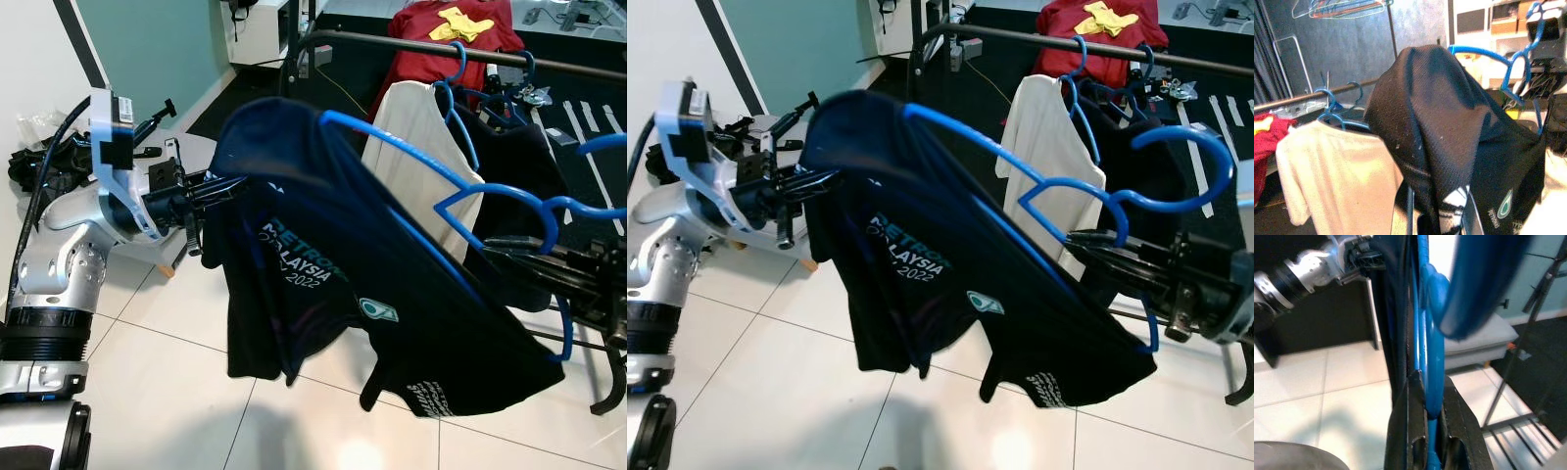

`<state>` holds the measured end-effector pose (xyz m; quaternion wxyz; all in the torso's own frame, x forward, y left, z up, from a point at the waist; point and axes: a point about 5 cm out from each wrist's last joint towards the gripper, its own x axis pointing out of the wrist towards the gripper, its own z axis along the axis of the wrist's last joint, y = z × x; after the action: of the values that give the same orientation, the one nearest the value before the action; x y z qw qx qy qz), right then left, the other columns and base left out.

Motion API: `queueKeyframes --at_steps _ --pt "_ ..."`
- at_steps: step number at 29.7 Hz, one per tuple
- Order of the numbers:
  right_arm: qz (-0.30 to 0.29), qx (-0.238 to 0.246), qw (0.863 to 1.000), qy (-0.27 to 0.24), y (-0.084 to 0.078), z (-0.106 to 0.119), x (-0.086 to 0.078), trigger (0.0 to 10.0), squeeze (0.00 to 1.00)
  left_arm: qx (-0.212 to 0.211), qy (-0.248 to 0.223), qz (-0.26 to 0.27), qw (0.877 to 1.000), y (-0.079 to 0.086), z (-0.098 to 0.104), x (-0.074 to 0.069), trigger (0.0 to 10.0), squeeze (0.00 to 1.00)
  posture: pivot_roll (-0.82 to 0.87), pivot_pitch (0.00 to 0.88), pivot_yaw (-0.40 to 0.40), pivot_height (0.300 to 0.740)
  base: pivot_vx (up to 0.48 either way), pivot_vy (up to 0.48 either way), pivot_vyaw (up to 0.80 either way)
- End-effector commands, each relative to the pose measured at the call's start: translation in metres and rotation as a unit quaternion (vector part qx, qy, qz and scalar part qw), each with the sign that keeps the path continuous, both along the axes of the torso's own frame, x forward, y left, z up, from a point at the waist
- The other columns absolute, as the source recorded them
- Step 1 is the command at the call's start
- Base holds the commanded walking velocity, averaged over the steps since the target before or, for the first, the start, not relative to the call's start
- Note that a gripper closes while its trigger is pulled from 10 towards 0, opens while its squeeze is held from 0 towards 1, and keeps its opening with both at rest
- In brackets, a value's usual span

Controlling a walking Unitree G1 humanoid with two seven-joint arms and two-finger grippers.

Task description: Hang hanger

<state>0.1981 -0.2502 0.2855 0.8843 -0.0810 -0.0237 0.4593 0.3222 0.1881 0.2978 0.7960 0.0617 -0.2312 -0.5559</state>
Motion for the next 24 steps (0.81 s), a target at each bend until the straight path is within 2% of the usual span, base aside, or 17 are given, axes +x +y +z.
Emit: queueKeyframes --at_steps 1,2,5,10,11,12,13,14,15,16,17,18,19,22,23,24 --pt "-0.030 -0.021 0.999 0.029 -0.005 -0.013 0.001 10.0 0.00 -0.013 -0.026 0.048 0.998 0.021 0.015 0.000 0.0 0.00 -0.11 0.148 0.047 0.740 0.000 0.000 0.00" --pt "-0.038 -0.028 0.998 0.047 -0.006 -0.021 0.000 10.0 0.00 -0.017 -0.031 0.062 0.997 0.025 0.018 0.001 0.0 0.00 -0.11 0.149 0.049 0.740 0.000 0.000 0.00" --pt "-0.041 -0.032 0.997 0.058 -0.007 -0.026 -0.001 10.0 0.00 -0.019 -0.033 0.071 0.997 0.028 0.020 0.002 0.0 0.00 -0.11 0.149 0.049 0.740 0.000 0.000 0.00" --pt "-0.016 -0.036 0.996 0.085 0.001 -0.034 -0.007 10.0 0.00 -0.043 -0.041 0.110 0.992 0.034 0.027 0.008 0.1 0.00 -0.11 0.151 0.052 0.740 0.000 0.000 0.00" --pt "0.000 -0.036 0.995 0.096 0.006 -0.037 -0.011 10.0 0.00 -0.059 -0.043 0.132 0.989 0.036 0.029 0.012 2.4 0.00 -0.12 0.152 0.053 0.740 0.000 0.000 0.00" --pt "0.000 -0.036 0.995 0.096 0.006 -0.037 -0.011 10.0 0.00 -0.059 -0.043 0.132 0.989 0.036 0.029 0.012 2.4 0.00 -0.12 0.152 0.053 0.740 0.000 0.000 0.00" --pt "0.019 -0.040 0.994 0.104 0.012 -0.039 -0.015 10.0 0.00 -0.086 -0.037 0.173 0.980 0.039 0.031 0.020 1.7 0.00 -0.12 0.153 0.054 0.740 0.000 0.000 0.00" --pt "0.019 -0.040 0.994 0.104 0.012 -0.039 -0.015 10.0 0.00 -0.086 -0.037 0.173 0.980 0.039 0.031 0.020 1.7 0.00 -0.12 0.153 0.054 0.740 0.000 0.000 0.00" --pt "0.038 -0.045 0.992 0.111 0.019 -0.040 -0.017 10.0 0.00 -0.109 -0.029 0.204 0.972 0.041 0.032 0.026 2.7 0.00 -0.12 0.153 0.056 0.740 0.000 0.000 0.00" --pt "0.038 -0.045 0.992 0.111 0.019 -0.040 -0.017 10.0 0.00 -0.109 -0.029 0.204 0.972 0.041 0.032 0.026 2.7 0.00 -0.12 0.153 0.056 0.740 0.000 0.000 0.00" --pt "0.052 -0.051 0.991 0.114 0.024 -0.042 -0.019 10.0 0.00 -0.128 -0.019 0.232 0.964 0.041 0.031 0.032 6.2 0.00 -0.12 0.153 0.054 0.740 0.000 0.000 0.00" --pt "0.056 -0.055 0.990 0.115 0.027 -0.043 -0.020 10.0 0.00 -0.155 -0.005 0.273 0.949 0.045 0.029 0.039 8.2 0.00 -0.12 0.152 0.056 0.740 0.000 0.000 0.00" --pt "0.051 -0.056 0.991 0.112 0.026 -0.044 -0.020 10.0 0.00 -0.178 0.009 0.307 0.935 0.050 0.027 0.044 8.7 0.00 -0.12 0.151 0.056 0.740 0.000 0.000 0.00" --pt "0.051 -0.056 0.991 0.112 0.026 -0.044 -0.020 10.0 0.00 -0.178 0.009 0.307 0.935 0.050 0.027 0.044 8.7 0.00 -0.12 0.151 0.056 0.740 0.000 0.000 0.00" --pt "0.042 -0.056 0.992 0.107 0.024 -0.044 -0.018 10.0 0.00 -0.193 0.021 0.331 0.923 0.054 0.024 0.047 9.6 0.00 -0.12 0.151 0.056 0.740 0.000 0.000 0.00" --pt "0.042 -0.056 0.992 0.107 0.024 -0.044 -0.018 10.0 0.00 -0.193 0.021 0.331 0.923 0.054 0.024 0.047 9.6 0.00 -0.12 0.151 0.056 0.740 0.000 0.000 0.00"
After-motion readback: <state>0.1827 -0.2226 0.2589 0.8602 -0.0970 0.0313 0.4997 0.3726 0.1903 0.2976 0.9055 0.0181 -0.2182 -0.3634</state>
